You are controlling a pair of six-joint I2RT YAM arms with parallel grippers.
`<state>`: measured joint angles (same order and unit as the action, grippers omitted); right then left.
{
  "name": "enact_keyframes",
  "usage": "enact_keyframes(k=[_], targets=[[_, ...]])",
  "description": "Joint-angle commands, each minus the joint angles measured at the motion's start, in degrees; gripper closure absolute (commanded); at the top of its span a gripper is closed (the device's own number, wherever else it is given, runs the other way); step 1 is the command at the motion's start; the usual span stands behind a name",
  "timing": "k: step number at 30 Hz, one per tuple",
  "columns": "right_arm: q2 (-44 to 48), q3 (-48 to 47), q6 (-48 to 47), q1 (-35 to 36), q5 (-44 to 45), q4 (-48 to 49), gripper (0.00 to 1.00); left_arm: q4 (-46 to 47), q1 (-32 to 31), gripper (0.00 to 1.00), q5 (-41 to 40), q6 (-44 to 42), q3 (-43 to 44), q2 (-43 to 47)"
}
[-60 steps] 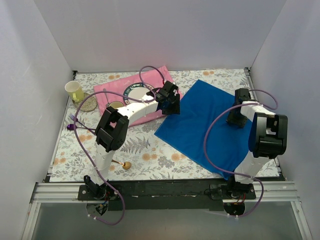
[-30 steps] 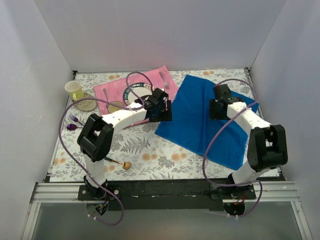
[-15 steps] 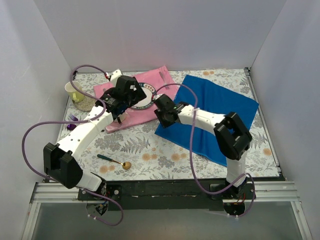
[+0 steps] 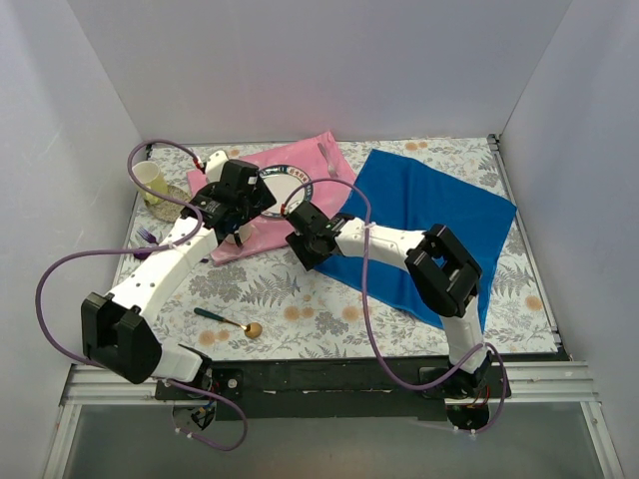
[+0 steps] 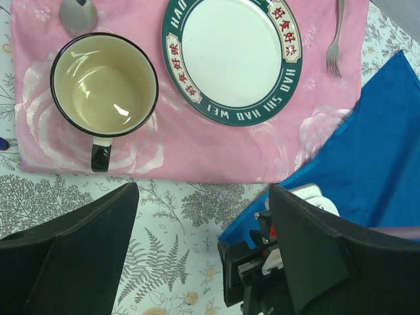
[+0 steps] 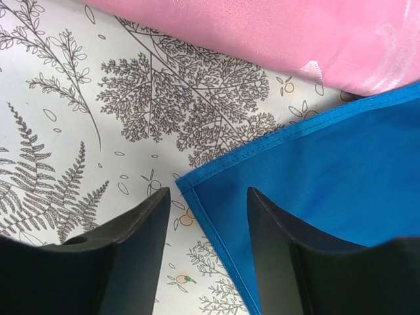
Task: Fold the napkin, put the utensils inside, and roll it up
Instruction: Fold the napkin
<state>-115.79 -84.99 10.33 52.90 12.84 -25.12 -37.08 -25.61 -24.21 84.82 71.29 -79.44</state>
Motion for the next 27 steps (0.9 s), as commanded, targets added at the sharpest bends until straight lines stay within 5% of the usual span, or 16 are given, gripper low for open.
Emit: enact_keyframes(k=[1,14,24,27], targets=[[-1.9,-2.1,0.1,-0.2,-1.9,1.9,0.44,0.4,0.5,0.2,-0.8,-0.7,-0.4,2.9],[-4.3,-0.2,3.4,0.4,1.4,1.3,0.5,1.0,1.2,0.21,0.7,-0.8,-0.7,2.3],[-1.3,4.7,7.0,0.5,-6.6,6.9,0.99,3.0,2.1,0.21,6.7,-2.6,-1.9,0.3],[1.3,6.8,9.3,0.0,-11.5,9.0,0.99,2.9,2.4,0.21,10.9,-3.3,-2.0,-2.1]])
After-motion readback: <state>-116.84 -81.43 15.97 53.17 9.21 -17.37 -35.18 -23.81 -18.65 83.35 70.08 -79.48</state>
